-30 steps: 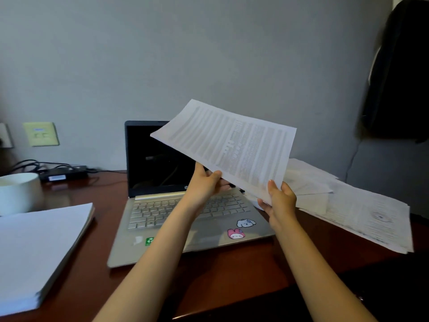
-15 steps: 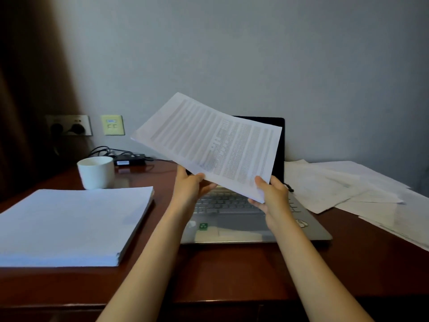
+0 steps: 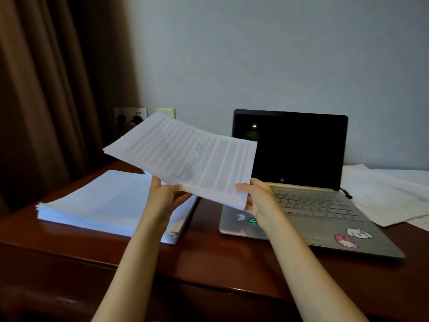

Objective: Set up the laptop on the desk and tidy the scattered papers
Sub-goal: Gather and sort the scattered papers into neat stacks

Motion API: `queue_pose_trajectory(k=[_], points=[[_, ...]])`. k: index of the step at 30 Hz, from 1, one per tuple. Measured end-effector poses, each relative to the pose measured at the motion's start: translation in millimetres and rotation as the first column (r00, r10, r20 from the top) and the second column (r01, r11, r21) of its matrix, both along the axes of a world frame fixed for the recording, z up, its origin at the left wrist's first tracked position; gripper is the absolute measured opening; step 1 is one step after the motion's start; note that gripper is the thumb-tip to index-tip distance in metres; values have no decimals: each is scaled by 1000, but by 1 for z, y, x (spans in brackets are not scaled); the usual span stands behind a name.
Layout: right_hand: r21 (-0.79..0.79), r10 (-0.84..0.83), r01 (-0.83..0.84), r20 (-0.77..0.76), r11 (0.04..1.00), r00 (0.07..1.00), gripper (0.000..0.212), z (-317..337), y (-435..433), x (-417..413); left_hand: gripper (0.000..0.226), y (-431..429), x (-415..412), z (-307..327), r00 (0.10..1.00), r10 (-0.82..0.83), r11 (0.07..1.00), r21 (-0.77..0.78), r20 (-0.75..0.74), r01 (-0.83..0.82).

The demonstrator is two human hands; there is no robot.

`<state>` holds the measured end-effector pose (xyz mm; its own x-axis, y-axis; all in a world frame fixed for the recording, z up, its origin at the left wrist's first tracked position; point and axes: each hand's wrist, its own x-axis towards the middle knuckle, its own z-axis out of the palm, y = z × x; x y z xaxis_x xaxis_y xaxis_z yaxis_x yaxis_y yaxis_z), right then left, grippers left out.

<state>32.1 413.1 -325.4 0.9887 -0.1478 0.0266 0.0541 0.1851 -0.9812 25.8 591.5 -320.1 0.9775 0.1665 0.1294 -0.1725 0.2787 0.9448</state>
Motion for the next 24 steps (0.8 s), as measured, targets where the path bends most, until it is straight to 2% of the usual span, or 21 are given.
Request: queue_pose_trajectory(k=[3,8,11,18,19,22,24], points=[[-17,63,-63,-19,998,998,21,-2,19,0,62,19,-4,-8,996,81,996,25,-27,-80],[-93,205,-216,-115,972,972,18,-5,44,-2,60,53,-6,-16,960,277,944,198,-48,-263],[-155,267,-293,-169,943,949,15,-8,55,-2,54,69,-7,-21,928,357,919,215,-106,-329],[-247,224,-264,-178,932,958,18,-16,78,4,19,79,-10,-34,847,510,833,332,-150,-443],[-261,213,-254,-177,931,961,17,-17,80,4,21,78,-13,-33,839,524,824,335,-144,-457],[-308,184,-232,-176,923,967,16,-21,87,6,53,76,-18,-33,835,536,808,365,-128,-463],[-330,165,-216,-176,919,970,23,-23,89,7,66,76,-22,-34,845,521,817,357,-118,-454]])
